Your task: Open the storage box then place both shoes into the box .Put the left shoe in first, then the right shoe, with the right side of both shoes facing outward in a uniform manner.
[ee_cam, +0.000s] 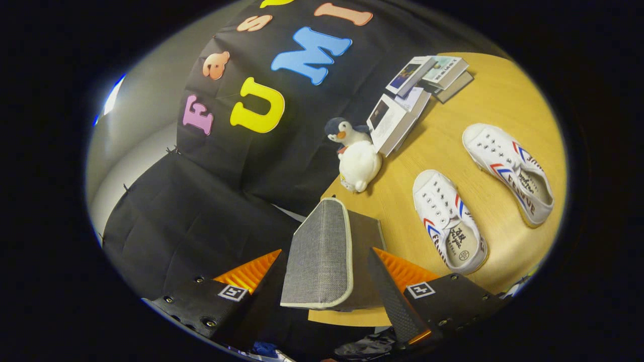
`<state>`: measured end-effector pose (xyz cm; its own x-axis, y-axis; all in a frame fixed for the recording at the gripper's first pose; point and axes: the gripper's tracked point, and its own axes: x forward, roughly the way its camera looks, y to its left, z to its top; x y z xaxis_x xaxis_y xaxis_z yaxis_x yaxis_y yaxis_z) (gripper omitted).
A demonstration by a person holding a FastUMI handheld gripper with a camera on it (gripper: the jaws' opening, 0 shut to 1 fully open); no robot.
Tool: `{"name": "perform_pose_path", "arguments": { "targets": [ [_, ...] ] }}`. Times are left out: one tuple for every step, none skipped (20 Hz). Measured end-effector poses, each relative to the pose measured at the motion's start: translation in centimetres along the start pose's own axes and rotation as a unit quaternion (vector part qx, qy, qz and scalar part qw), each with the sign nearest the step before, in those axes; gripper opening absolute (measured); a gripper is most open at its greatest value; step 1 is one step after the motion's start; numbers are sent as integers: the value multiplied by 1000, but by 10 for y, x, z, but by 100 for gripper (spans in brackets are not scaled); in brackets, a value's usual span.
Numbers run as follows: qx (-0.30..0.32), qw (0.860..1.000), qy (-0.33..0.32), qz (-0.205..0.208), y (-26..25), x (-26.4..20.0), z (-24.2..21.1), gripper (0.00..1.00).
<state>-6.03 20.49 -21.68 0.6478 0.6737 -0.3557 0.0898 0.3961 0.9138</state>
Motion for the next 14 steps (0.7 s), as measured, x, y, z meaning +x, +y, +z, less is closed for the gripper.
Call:
{"name": "perform_pose_path", "arguments": {
  "targets": [
    [12,1000,7,4,-2,4,-4,99],
    [25,1000,13,6,-3,6,-8,99],
    [37,999,19,8,-6,10,-11,99],
    [50,998,25,11,-8,13,-16,99],
    [62,997,32,13,-11,16,-20,99],
    [73,996,40,16,-12,19,-25,99],
    [84,995,49,19,-14,22,-30,99],
    [96,994,56,22,-15,25,-36,99],
    [109,992,63,27,-16,28,-39,99],
    [122,990,68,30,-17,31,-43,99],
    [133,988,72,33,-18,34,-46,99],
    [142,986,76,36,-18,36,-50,99],
    [150,985,80,39,-19,37,-53,99],
    [158,983,84,43,-18,38,-55,98]
  ]
}}
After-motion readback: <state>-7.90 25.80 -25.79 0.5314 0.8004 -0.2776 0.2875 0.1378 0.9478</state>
